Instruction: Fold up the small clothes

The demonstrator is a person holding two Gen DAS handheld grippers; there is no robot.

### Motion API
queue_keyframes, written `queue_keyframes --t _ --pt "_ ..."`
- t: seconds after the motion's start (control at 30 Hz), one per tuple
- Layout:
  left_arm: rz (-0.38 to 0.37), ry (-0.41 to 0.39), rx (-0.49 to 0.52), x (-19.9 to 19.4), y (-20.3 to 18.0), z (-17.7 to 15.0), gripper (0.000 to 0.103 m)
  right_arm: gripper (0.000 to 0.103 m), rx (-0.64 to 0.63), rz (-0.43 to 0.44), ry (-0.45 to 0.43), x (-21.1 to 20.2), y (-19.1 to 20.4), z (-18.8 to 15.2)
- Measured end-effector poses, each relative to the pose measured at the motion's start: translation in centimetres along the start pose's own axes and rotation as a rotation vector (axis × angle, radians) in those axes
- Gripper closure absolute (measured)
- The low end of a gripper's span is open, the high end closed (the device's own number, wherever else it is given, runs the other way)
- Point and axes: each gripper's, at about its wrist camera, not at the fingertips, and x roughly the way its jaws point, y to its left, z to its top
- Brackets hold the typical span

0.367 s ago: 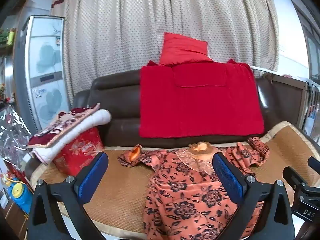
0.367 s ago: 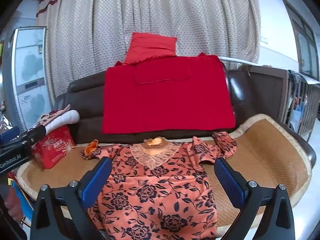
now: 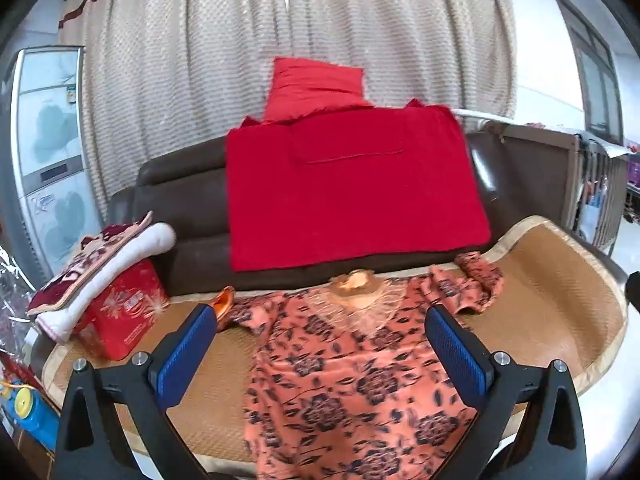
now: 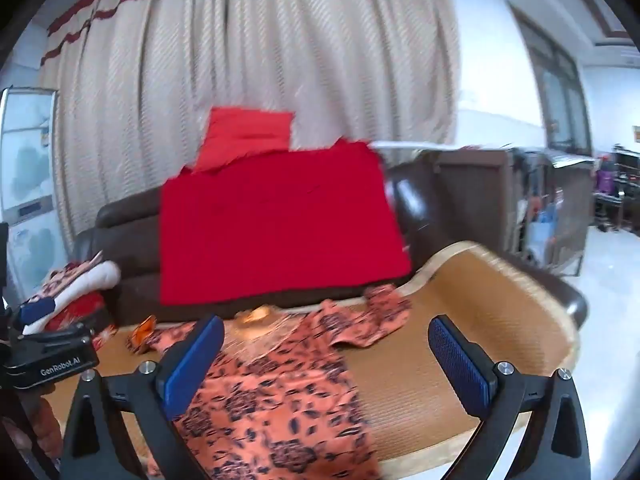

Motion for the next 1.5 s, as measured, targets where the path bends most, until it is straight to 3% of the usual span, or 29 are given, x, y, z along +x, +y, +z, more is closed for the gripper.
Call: queue_keyframes --t 0.23,0.4,0.7,0.93,1.07,1.2,1.3,1.5 --pt "-0.048 -0.120 0.048 -4.0 -4.7 2.5 0.000 0.000 0.081 -0.049 -0.066 -1.9 -6.9 1.0" --pt "-0.075 -0.175 0.056 -6.1 -6.0 4.0 0.000 0.000 0.103 -0.071 -0.091 -3.2 -8.6 1.0" --pt "-0.073 -0.245 0.032 -8.8 -5.5 5.3 0.000 0.000 0.093 -0.093 -0.140 -5.8 -8.1 1.1" --pt "-0.044 -0.254 -0.007 -8.8 -3.8 5.4 0.000 0.000 0.060 -0.084 -0.140 -6.5 -6.3 2.1" --pt "0.019 -0.213 0.012 -7.3 -2.5 4.8 0.000 0.000 0.051 -0.065 -0.115 -5.7 -5.6 2.2" --pt "0.052 -0.096 0.004 -4.1 -0.7 2.9 0.000 0.000 0.048 -0.077 -0.088 -3.9 -4.9 2.2" --pt "0.070 -0.016 -0.007 -1.9 0.8 1.7 0.000 0.000 0.057 -0.058 -0.008 -0.8 -3.8 2.1" --pt "0.123 -0.016 -0.093 -1.0 5.4 1.1 0.000 0.000 -0.014 0.046 0.112 3.8 1.3 1.7"
